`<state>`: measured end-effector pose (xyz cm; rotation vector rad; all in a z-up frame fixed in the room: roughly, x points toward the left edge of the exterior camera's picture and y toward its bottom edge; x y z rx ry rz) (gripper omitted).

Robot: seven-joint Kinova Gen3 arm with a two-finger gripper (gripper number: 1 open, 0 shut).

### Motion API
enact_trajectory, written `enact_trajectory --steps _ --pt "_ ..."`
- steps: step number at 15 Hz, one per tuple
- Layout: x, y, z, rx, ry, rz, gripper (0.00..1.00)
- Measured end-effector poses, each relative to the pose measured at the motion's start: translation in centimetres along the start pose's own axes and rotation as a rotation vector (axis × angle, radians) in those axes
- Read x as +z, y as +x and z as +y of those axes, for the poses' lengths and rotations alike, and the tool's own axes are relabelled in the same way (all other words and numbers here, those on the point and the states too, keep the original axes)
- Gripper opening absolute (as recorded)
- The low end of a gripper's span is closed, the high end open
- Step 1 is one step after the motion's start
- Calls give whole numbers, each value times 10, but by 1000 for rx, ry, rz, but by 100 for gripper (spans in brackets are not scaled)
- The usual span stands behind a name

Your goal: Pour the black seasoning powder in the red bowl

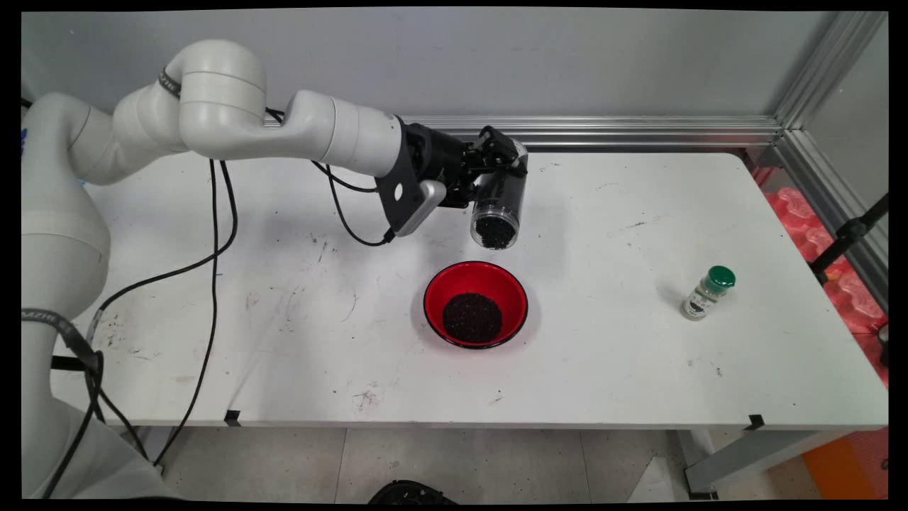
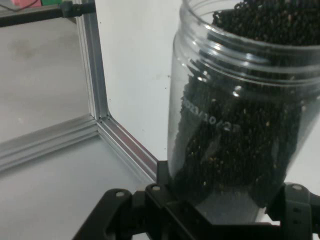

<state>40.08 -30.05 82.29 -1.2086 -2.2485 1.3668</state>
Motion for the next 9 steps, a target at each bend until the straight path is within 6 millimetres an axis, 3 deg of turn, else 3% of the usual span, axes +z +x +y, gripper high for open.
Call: enact_trajectory --steps 9 --pt "-1 -9 -6 -195 -30 49 0"
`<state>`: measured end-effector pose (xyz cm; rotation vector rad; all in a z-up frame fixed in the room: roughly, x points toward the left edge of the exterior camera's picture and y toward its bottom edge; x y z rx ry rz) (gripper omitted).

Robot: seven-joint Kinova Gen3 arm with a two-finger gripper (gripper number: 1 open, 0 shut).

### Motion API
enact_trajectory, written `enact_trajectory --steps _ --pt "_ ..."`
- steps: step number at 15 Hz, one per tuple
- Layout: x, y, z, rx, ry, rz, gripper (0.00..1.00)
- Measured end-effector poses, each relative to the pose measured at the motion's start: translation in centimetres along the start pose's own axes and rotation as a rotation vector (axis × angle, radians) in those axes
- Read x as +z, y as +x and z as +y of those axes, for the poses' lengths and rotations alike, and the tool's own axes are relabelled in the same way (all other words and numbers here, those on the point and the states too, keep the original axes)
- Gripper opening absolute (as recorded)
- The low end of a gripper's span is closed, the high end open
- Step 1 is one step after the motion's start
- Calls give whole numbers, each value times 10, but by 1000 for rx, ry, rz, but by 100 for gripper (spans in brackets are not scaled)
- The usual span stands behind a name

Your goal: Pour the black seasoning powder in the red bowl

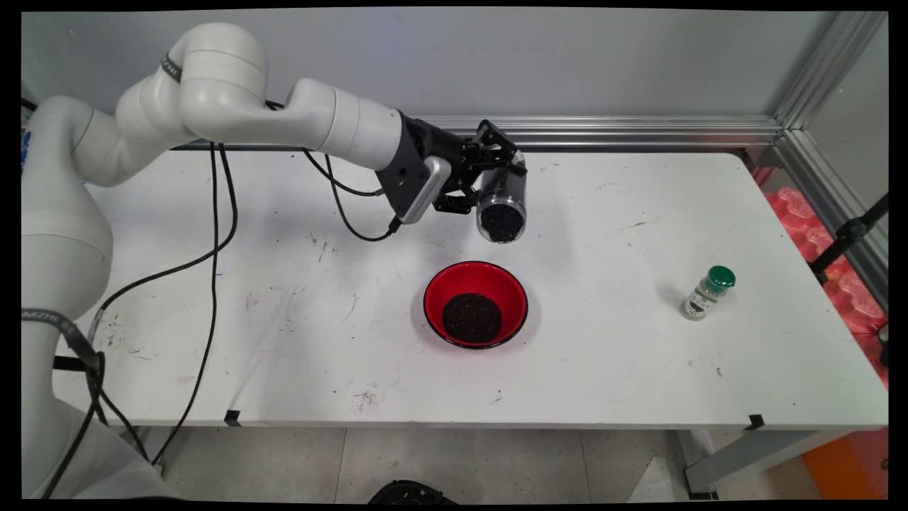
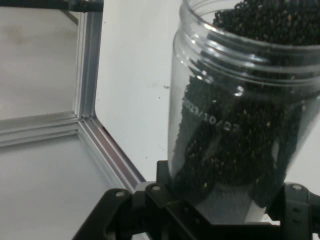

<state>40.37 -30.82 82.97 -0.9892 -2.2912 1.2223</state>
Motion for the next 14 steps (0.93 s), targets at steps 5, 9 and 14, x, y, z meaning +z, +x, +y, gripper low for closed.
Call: enact_trajectory --steps 5,9,14 --pt "1 -5 -7 -143 -17 32 0" --pt "4 -13 -14 -256 -25 53 0" --pt "7 -20 -20 -375 -37 82 0"
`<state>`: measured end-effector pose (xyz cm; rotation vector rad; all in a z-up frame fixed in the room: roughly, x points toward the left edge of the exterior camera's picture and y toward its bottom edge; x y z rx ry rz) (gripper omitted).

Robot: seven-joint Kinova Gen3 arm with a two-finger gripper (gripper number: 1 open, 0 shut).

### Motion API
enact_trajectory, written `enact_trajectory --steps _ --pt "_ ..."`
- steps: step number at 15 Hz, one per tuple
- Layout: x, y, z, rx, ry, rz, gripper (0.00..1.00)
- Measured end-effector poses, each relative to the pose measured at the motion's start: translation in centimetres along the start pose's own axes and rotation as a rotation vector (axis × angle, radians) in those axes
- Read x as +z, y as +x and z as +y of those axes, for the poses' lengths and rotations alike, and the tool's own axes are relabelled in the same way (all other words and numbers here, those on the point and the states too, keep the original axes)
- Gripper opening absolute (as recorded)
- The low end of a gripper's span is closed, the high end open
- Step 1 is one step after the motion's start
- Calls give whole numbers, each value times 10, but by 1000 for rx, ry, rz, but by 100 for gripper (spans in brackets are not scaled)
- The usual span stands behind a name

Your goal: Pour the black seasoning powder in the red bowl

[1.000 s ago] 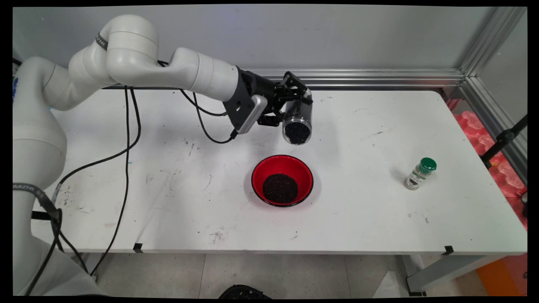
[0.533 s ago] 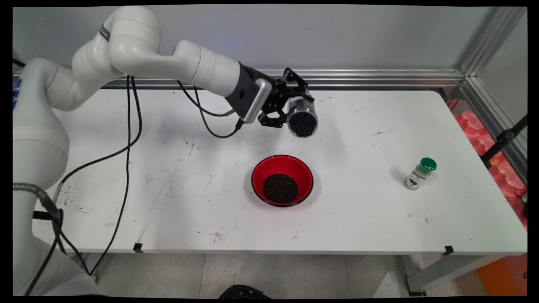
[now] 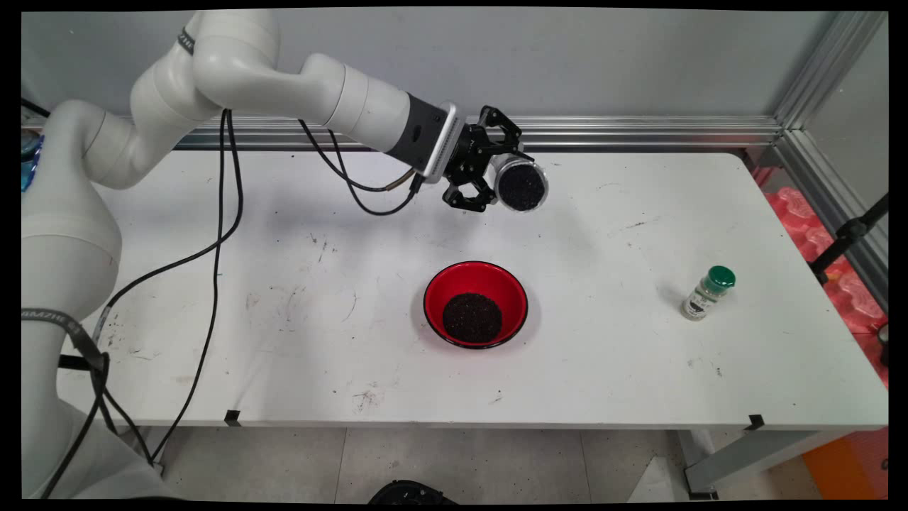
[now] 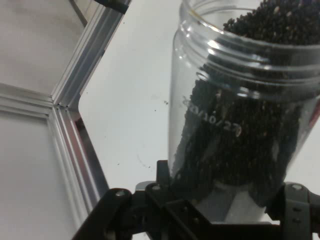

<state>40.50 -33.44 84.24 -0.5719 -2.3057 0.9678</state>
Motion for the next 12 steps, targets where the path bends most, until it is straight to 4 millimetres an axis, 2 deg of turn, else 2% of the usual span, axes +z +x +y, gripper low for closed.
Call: enact_trajectory --steps 12 --pt "20 -2 -18 -322 -37 86 0"
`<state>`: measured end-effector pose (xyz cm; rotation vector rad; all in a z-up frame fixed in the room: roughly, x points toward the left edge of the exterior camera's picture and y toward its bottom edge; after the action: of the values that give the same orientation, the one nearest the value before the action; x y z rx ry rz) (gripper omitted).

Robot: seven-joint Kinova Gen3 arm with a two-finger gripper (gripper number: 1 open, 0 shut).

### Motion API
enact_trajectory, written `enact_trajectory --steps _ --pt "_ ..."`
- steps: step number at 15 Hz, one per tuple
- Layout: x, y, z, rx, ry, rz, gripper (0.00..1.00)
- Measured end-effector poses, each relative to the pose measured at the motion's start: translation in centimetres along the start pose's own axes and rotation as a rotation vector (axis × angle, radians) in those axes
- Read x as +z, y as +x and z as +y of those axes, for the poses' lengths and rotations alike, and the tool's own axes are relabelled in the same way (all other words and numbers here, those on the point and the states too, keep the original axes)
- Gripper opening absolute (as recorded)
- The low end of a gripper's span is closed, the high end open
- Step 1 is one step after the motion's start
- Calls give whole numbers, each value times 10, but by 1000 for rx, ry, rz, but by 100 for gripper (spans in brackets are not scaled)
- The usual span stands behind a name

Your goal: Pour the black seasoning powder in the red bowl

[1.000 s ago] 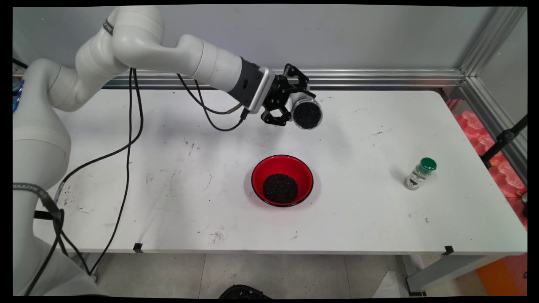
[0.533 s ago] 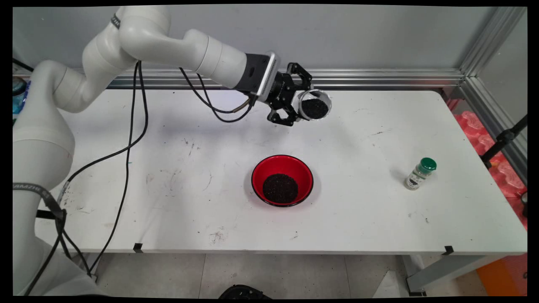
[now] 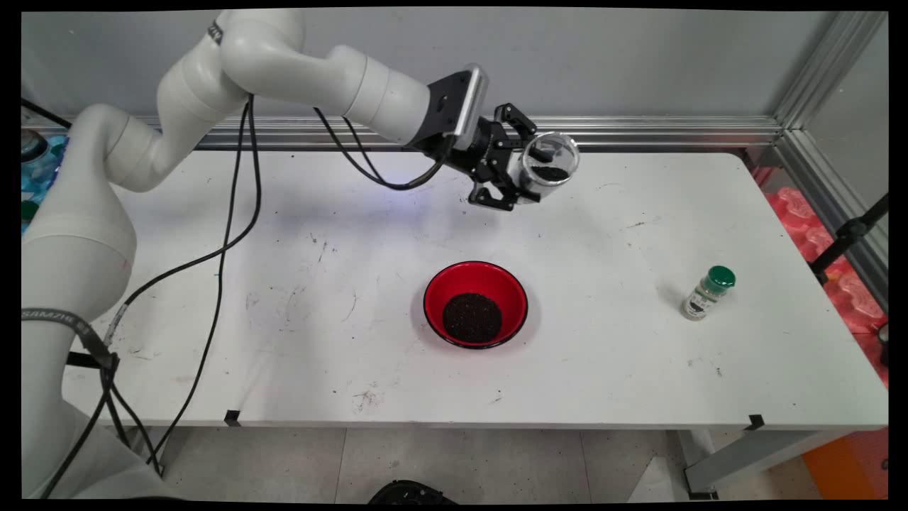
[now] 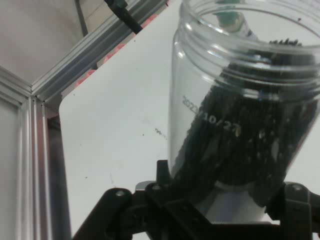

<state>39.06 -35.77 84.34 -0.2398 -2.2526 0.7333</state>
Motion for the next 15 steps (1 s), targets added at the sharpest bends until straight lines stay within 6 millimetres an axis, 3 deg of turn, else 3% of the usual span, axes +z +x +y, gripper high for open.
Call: enact_trajectory --steps 15 --pt "51 0 -24 -303 -27 49 0"
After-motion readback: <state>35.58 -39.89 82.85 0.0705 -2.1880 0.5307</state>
